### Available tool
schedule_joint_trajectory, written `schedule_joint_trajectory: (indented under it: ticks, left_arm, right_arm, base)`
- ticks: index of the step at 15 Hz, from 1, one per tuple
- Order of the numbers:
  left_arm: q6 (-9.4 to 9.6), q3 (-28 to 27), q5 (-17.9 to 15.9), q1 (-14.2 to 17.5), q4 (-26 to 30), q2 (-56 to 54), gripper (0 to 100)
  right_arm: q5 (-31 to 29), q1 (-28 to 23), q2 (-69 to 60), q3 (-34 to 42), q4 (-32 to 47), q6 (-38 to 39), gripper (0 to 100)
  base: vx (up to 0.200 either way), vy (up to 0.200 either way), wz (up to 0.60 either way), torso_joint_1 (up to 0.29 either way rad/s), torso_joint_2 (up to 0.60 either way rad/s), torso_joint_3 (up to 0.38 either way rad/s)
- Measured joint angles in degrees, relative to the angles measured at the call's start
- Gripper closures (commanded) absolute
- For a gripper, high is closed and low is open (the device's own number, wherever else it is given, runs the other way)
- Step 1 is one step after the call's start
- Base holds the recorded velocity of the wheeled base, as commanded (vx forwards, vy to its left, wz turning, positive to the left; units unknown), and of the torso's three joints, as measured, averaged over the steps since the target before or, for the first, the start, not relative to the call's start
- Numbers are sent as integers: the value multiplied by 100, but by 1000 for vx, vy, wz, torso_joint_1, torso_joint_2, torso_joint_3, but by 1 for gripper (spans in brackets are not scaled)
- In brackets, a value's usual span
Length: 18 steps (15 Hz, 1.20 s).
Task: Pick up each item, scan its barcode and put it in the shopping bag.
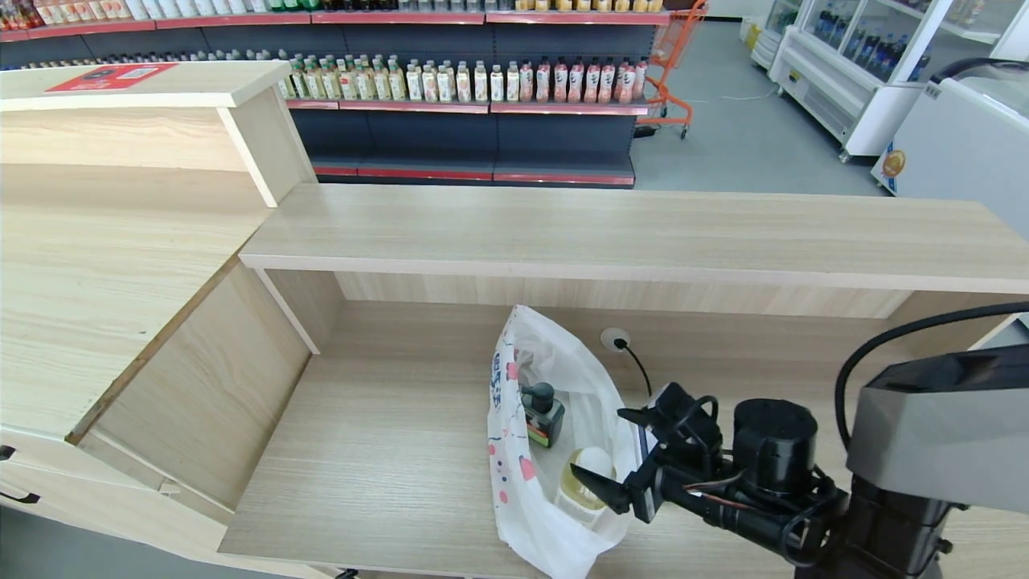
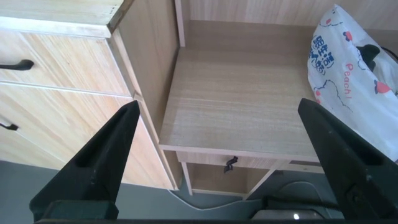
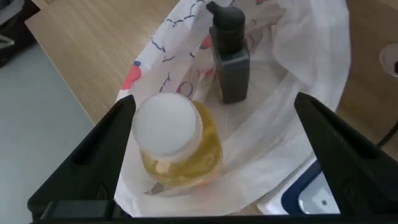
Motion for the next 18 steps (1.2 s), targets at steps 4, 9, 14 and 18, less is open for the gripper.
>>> schedule_joint_trajectory:
  ticks: [4,9,14,18]
  left_arm:
    - [-6,0,0,0,0,0,0]
    - [-4,0,0,0,-2,0,0]
    - [-4,0,0,0,0,0,0]
    - [-4,0,0,0,0,0,0]
  right_arm:
    - [-10,-672,-1265,968,0,-23,0]
    - [-412,-1178,-3123,1981,400,317,0]
    - [-1072,-1709,-5174,2081,2784,612,0]
    - [-1428,-2053,-7141,2086,5180,664,0]
  base:
    - [0,0,0,0,0,0]
    - [0,0,0,0,0,0]
    - [0,0,0,0,0,0]
    - [0,0,0,0,0,0]
